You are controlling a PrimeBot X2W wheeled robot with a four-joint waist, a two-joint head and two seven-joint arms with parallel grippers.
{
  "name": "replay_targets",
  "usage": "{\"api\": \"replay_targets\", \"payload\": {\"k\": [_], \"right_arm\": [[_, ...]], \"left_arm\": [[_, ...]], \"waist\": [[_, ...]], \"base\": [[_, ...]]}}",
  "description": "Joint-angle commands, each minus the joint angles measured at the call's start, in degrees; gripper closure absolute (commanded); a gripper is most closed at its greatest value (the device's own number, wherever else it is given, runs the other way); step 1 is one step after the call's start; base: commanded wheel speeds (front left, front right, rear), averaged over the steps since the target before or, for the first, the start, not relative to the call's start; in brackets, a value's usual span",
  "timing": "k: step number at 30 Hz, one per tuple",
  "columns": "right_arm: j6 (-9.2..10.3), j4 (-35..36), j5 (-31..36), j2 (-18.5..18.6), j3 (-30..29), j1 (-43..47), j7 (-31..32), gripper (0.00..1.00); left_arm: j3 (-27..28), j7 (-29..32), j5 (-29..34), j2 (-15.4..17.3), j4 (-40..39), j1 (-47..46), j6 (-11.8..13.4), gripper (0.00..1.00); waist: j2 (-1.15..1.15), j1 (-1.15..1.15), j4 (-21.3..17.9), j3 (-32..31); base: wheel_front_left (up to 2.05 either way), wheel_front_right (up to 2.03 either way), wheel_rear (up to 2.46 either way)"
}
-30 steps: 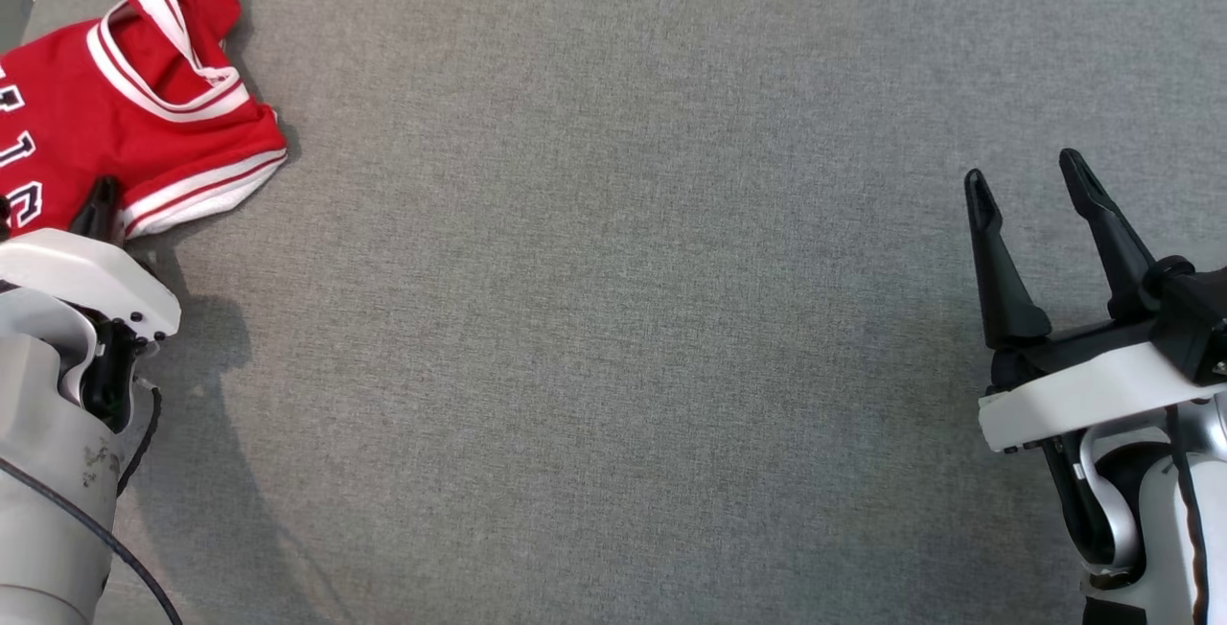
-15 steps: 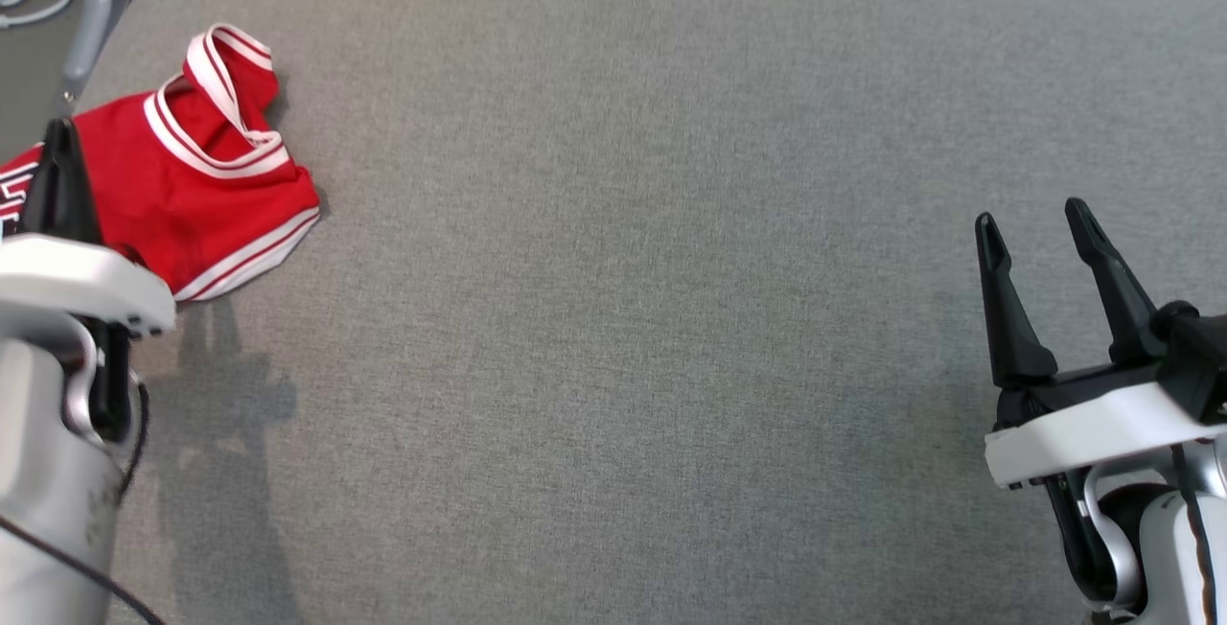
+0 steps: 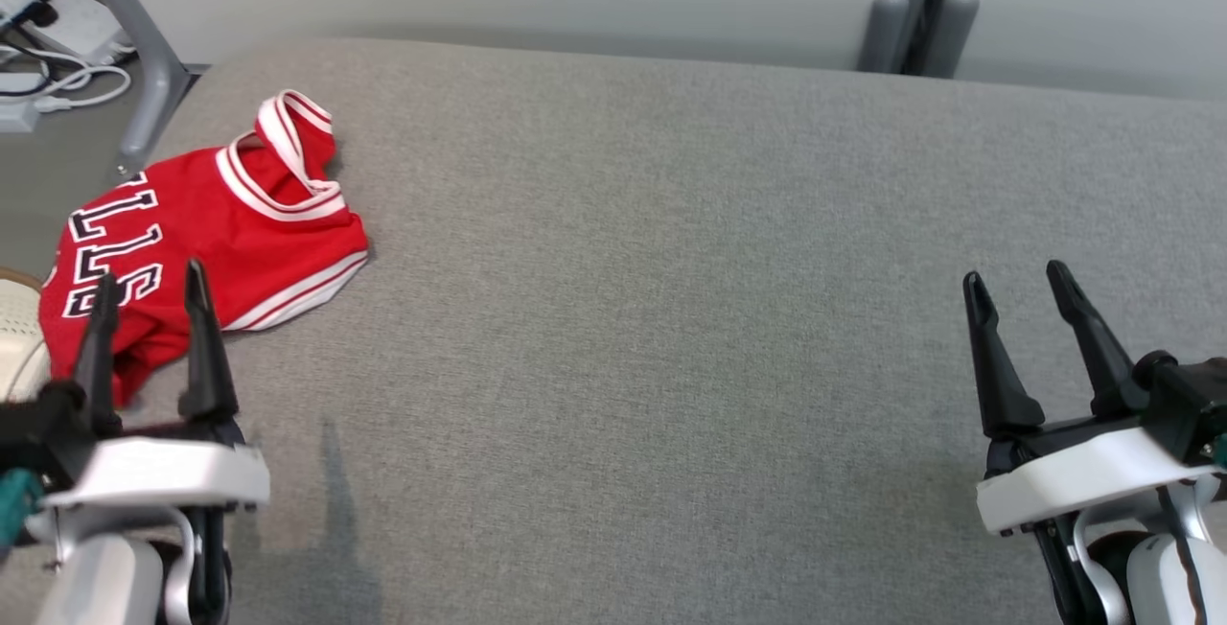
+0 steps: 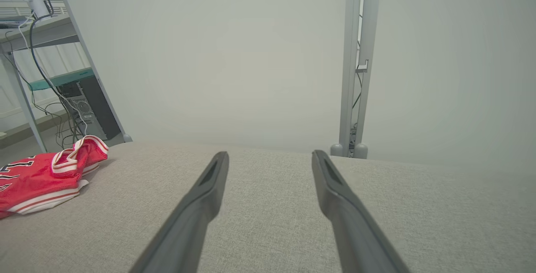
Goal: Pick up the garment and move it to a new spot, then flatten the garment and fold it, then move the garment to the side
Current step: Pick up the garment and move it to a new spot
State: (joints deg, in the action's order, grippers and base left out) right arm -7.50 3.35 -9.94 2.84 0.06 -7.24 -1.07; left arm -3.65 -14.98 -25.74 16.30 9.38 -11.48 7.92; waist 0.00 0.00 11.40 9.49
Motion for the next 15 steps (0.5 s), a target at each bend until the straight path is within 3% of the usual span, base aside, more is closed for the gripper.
{"api": "replay_targets", "payload": {"k": [1, 15], "right_arm": [[0.02, -0.29, -0.28, 0.16, -0.03, 0.91, -0.25, 0.00], [0.02, -1.30, -1.75, 0.19, -0.35, 4.62, -0.05, 0.00]], "left_arm": [[0.06, -0.15, 0.62, -0.15, -1.40, 1.66, 0.23, 0.00], [-0.24, -0.15, 2.12, -1.51, -5.64, 11.78, -1.46, 0.00]], "waist": [[0.00, 0.00, 0.85, -1.13], [0.00, 0.00, 4.12, -6.35]], "base": [[0.00, 0.00, 0.00], [0.00, 0.00, 0.00]]}}
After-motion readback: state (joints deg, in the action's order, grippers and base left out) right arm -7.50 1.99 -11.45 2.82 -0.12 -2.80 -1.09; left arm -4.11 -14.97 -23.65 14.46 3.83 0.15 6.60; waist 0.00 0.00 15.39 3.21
